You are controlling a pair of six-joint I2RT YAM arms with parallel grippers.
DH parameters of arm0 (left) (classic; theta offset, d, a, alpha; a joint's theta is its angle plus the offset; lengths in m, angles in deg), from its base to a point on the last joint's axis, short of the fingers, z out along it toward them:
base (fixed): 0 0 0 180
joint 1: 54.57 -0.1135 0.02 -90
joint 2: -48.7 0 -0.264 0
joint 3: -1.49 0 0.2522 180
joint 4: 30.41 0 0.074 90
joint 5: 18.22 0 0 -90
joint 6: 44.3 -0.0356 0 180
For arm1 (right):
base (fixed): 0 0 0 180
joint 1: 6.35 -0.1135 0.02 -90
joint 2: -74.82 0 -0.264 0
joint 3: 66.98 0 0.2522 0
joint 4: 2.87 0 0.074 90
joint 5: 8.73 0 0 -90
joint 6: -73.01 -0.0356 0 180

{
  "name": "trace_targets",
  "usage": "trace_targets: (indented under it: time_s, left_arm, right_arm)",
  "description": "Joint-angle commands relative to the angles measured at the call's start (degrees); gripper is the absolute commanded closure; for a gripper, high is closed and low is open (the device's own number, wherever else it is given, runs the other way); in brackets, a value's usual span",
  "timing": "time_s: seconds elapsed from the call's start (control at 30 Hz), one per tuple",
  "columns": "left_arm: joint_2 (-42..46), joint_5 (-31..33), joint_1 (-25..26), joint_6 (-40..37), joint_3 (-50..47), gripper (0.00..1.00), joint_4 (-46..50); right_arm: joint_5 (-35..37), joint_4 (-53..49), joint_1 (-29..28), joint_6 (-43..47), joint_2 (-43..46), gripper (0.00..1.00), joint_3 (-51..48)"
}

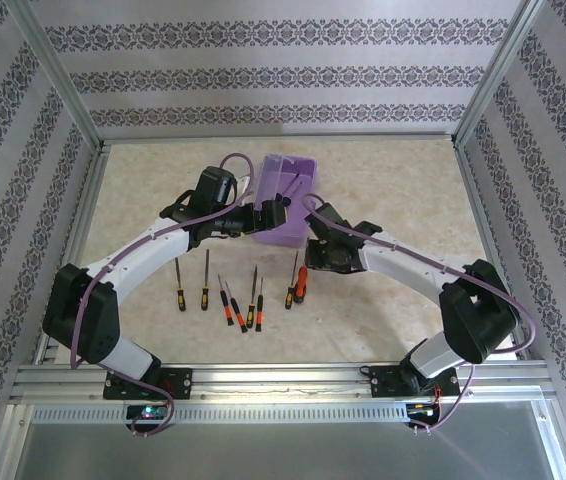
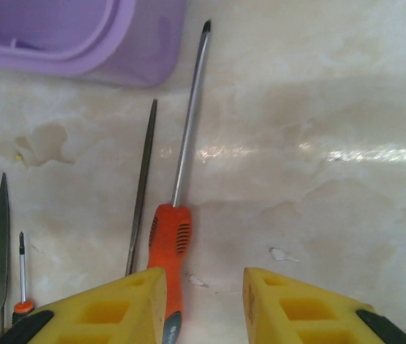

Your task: Pack the tool kit

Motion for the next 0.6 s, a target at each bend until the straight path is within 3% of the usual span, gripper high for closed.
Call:
trace_targets:
  time_s: [0.0, 0.17, 0.37, 0.57]
  left_arm:
    - [-0.5, 1.0, 0.0, -1.5, 1.4, 0.0, 1.7]
    - [-0.9, 1.8, -0.1, -2.3, 2.0, 0.0, 2.8]
    - [-0.5, 2.8, 0.0, -2.9, 2.1, 0.0, 3.4]
    - [0.0, 3.0, -0.1, -3.1, 2.2, 0.0, 3.6]
  right_arm:
    - [0.5, 0.6, -1.2, -3.5, -2.7, 0.65, -0.4]
    - [-0.3, 2.2, -3.7, -6.7, -6.3, 0.57, -0.4]
    - [-1.6, 3.9, -5.2, -8.3, -9.8, 0.56, 0.1]
    - [1.8, 5.5, -5.8, -11.4, -10.0, 0.57, -2.5]
